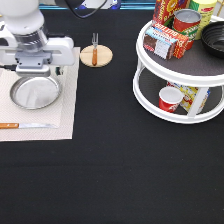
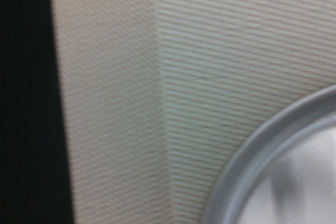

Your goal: Arrange plate and fork

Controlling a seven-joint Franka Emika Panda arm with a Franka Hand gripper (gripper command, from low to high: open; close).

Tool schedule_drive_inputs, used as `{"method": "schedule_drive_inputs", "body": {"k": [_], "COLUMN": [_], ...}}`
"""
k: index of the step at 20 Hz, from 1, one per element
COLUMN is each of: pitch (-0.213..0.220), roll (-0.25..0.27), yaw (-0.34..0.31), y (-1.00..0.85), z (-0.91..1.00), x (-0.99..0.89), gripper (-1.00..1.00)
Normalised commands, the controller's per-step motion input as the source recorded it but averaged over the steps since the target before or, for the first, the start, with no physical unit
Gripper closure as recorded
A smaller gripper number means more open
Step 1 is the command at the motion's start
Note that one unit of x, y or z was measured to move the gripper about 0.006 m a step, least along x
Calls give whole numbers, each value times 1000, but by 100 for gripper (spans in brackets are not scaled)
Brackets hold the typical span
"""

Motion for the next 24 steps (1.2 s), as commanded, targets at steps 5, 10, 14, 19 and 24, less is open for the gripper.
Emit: {"method": "schedule_drive_inputs", "body": {"k": [5, 10, 14, 19, 24], "pitch": [-149, -128, -109, -81, -81], "roll": [-117, -97, -87, -46, -14], "yaw": [0, 0, 0, 10, 44], "y": [785, 737, 522, 312, 182], "z": [162, 150, -98, -367, -498], "x": [-675, -809, -968, -1000, -1000], "gripper": [-100, -100, -100, -100, -100]}}
